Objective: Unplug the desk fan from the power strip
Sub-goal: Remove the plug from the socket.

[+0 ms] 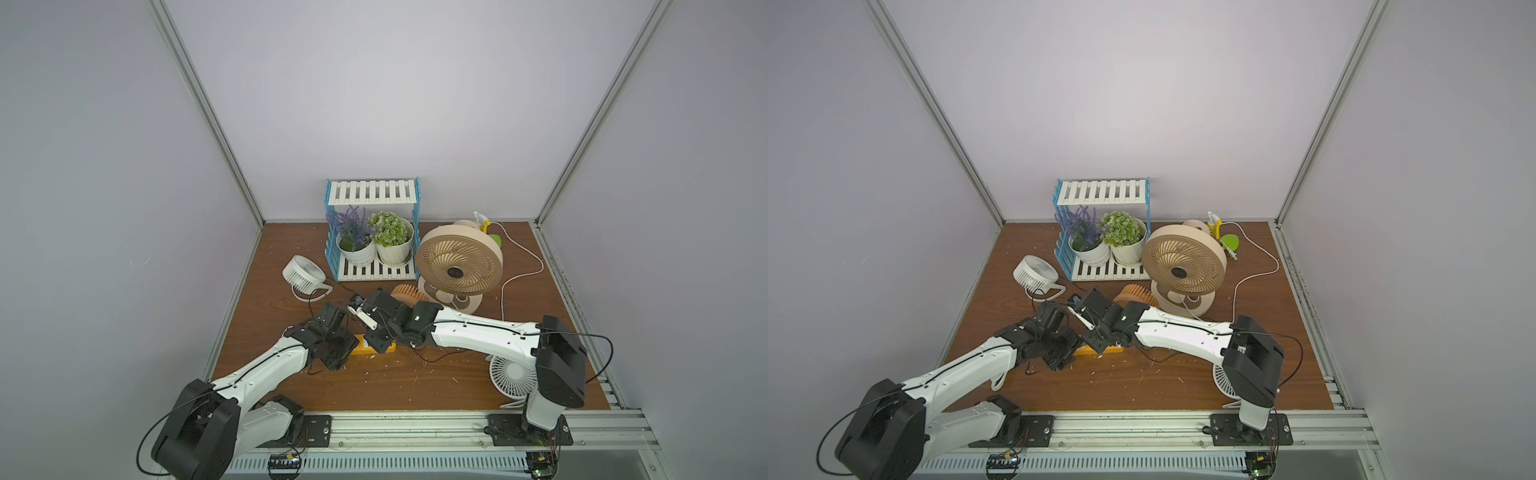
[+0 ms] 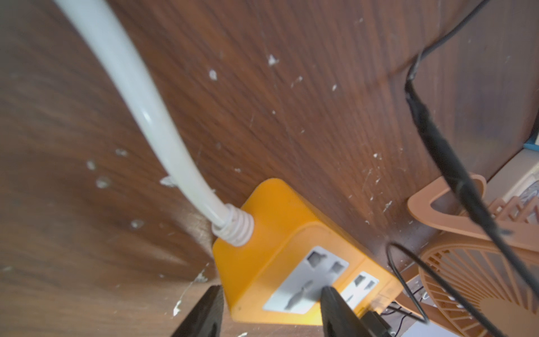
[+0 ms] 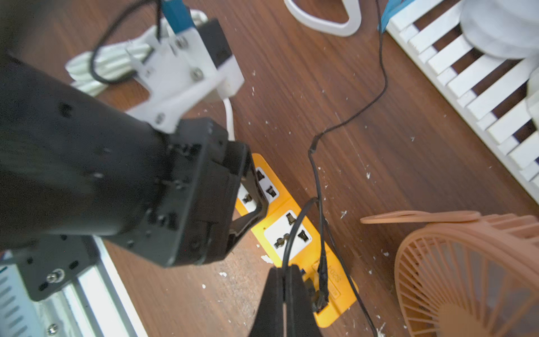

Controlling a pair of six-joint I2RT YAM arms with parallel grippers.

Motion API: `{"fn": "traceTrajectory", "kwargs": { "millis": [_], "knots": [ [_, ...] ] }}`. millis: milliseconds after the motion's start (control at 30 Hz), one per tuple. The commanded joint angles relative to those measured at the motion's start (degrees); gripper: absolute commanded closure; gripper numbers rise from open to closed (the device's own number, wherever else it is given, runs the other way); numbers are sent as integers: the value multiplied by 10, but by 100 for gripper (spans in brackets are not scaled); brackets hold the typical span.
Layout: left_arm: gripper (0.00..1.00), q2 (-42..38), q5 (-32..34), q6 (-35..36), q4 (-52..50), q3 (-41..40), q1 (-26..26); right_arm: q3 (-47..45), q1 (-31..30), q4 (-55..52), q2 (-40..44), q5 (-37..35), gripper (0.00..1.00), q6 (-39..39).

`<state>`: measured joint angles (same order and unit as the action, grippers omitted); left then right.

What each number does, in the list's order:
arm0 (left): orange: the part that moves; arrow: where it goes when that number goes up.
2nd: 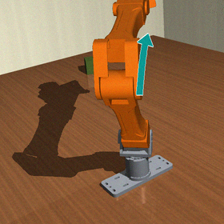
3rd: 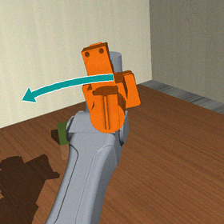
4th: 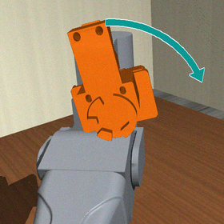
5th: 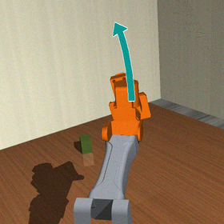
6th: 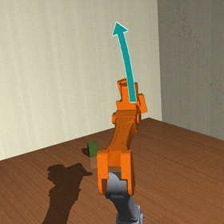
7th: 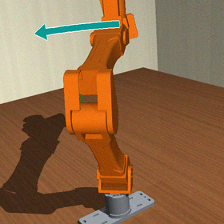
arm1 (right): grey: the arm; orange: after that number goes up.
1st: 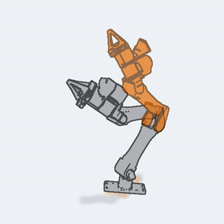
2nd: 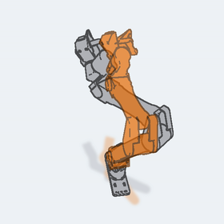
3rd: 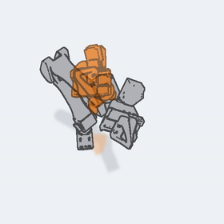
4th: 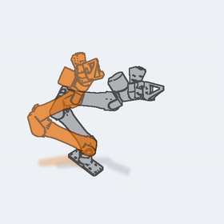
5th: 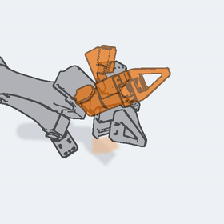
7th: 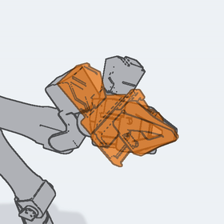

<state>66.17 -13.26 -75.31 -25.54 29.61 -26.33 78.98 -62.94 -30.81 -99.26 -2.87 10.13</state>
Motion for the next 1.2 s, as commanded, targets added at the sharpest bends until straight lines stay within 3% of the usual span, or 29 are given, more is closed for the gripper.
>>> {"fn": "traceTrajectory", "kwargs": {
  "millis": [0, 433, 933, 1167],
  "knots": [
    [44, 28, 33, 11, -96, -19, 5, 14, -1, 25, 31, -11, 100, 8],
    [42, 17, 38, 8, -90, -23, 5, 39, 8, 50, 17, -2, 100, 35],
    [41, -3, 40, -4, -86, -35, 5, 24, 7, 13, -4, 27, 100, 7],
    [41, -4, 40, -7, -82, -38, 5, 42, 6, 36, -33, -10, 100, -7]
  ]
}}
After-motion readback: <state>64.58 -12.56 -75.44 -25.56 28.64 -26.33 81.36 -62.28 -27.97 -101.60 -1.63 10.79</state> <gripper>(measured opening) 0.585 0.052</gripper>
